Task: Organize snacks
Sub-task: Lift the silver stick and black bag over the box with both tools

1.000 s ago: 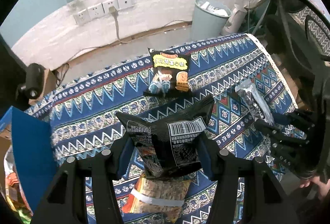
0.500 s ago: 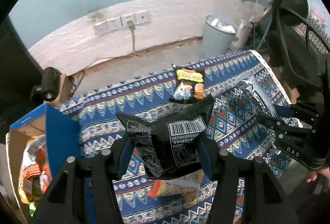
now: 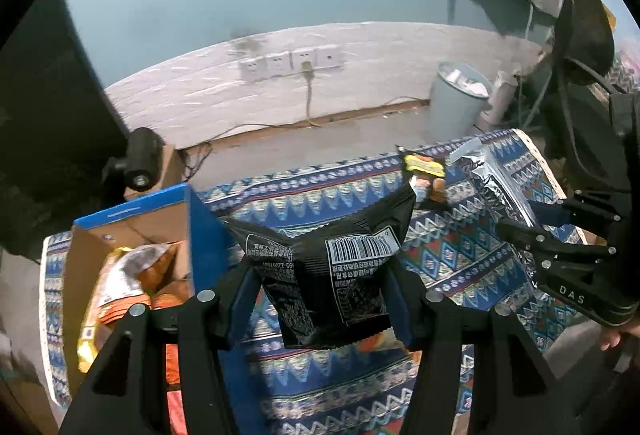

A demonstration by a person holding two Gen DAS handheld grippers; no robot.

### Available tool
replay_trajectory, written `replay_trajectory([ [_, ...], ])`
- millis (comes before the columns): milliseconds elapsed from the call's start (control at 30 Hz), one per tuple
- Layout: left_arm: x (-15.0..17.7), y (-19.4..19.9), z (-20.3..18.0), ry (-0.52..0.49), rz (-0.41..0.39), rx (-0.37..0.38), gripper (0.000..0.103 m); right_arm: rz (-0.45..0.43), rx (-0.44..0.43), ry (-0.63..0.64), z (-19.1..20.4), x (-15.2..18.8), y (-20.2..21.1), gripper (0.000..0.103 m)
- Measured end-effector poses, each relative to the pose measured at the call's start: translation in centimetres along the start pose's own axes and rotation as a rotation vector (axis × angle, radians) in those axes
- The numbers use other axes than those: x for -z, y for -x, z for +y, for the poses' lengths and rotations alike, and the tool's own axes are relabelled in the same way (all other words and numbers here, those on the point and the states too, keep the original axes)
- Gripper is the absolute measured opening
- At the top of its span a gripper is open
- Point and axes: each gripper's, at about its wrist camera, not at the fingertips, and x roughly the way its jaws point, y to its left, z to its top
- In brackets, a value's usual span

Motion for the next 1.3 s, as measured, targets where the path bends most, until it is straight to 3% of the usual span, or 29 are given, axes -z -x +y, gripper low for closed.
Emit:
replay_trajectory([
  [833,3.8,3.6,11.6,0.163,-0.040,-0.145,0.058,-0.024,-0.153,0.233,16.1,-5.4,0.2,0.028],
  [1300,6.6,3.1,18.9,0.282,0.005,-0.209,0.058,0.006,-0.227,0.348,23.9,-8.7,-1.8,0.028],
])
